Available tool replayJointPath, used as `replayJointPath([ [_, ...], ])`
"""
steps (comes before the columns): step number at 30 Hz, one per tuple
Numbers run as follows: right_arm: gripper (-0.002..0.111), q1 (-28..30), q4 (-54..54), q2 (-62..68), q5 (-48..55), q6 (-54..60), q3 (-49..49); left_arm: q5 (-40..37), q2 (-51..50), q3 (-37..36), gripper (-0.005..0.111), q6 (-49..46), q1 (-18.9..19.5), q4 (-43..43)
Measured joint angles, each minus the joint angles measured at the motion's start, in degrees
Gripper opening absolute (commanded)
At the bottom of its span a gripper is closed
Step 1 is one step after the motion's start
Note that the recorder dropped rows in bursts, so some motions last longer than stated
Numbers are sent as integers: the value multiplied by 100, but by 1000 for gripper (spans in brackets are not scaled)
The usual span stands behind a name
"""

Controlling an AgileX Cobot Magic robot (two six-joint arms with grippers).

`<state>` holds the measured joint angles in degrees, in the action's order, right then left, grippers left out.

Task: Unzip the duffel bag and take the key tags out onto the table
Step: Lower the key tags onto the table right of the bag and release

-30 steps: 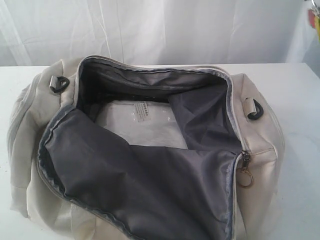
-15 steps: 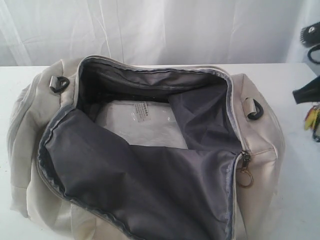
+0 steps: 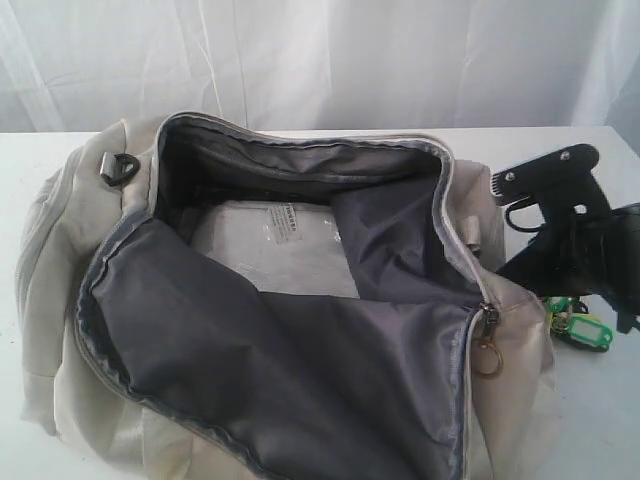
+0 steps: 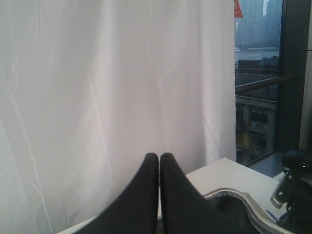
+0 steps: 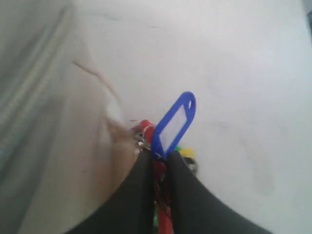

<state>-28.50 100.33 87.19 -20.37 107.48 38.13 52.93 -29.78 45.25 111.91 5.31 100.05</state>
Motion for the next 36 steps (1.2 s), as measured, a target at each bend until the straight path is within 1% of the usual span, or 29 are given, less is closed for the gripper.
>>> replayJointPath([
  [6, 0, 59, 0, 425, 1976, -314, 37, 0, 0, 0, 8, 0, 0, 0],
  [9, 0, 48, 10, 743, 2577, -491, 207, 0, 0, 0, 8, 0, 0, 0],
  [13, 0, -166, 10, 1071, 2964, -658, 557, 0, 0, 0, 8, 0, 0, 0],
  [18, 0, -589, 21, 1446, 3327, -791, 1097, 10, 0, 0, 8, 0, 0, 0],
  [23, 0, -902, 21, 1585, 3717, -984, 1423, 10, 0, 0, 8, 0, 0, 0],
  [26, 0, -951, 10, 1566, 3785, -1007, 1466, 10, 0, 0, 8, 0, 0, 0],
  [30, 0, -978, -26, 1257, 3469, -1089, 1466, 10, 0, 0, 8, 0, 0, 0],
  [32, 0, -991, -34, 991, 3146, -1089, 1456, 10, 0, 0, 8, 0, 0, 0],
  [36, 0, -1006, -34, 336, 2114, -1089, 1379, 10, 0, 0, 8, 0, 0, 0],
])
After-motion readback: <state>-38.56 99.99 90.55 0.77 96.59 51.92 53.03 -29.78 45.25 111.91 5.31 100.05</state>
